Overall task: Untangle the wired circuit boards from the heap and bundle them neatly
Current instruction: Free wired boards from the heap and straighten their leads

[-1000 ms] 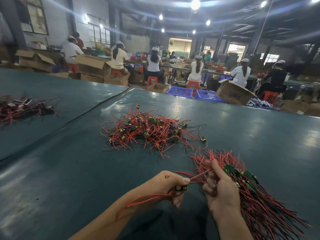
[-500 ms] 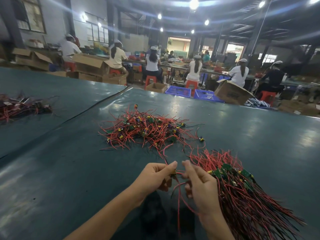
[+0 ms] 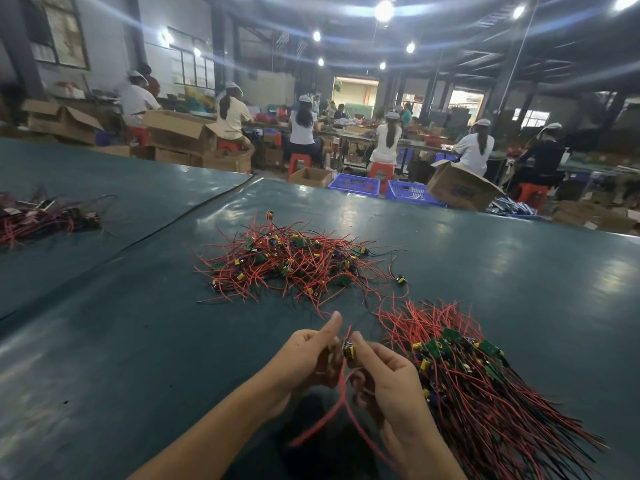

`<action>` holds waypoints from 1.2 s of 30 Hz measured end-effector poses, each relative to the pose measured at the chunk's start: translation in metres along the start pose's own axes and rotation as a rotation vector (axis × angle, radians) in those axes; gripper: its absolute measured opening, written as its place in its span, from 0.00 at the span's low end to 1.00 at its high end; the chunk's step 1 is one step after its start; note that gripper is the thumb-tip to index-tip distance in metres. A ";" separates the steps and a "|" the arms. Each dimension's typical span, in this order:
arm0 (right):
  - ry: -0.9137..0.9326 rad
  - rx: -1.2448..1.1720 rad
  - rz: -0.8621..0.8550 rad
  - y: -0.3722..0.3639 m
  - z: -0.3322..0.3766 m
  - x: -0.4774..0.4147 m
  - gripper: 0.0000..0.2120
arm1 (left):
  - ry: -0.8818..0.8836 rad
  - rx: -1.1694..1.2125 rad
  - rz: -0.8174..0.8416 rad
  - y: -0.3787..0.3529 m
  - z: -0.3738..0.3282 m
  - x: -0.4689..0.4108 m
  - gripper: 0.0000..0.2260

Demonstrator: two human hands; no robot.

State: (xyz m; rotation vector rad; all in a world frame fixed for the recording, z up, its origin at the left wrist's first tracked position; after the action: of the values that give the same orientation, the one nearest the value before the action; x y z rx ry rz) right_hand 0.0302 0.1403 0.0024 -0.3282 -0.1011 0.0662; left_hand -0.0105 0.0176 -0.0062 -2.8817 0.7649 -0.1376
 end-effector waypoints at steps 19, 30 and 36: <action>0.106 -0.794 -0.296 0.017 0.011 0.010 0.31 | 0.195 0.387 -0.251 0.028 0.008 -0.003 0.13; 0.245 -0.609 -0.189 0.018 0.014 0.011 0.28 | -0.180 -1.250 -0.673 0.085 0.011 -0.007 0.15; 0.195 -0.496 -0.141 0.016 0.013 0.010 0.19 | -0.111 -1.497 -0.699 0.108 0.013 -0.039 0.23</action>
State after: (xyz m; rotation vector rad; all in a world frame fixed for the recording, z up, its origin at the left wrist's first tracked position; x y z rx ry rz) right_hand 0.0377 0.1607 0.0104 -0.8197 0.0555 -0.1336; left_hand -0.0954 -0.0538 -0.0399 -4.2791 -0.5428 0.8843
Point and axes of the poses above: each hand's wrist, its own x-axis away from the middle knuckle, its own y-axis out of the back of the hand, z = x × y, the point moved 3 cm from there along -x, towards the middle knuckle, and after that the axes turned 8 degrees about z, right-handed, at the moved point
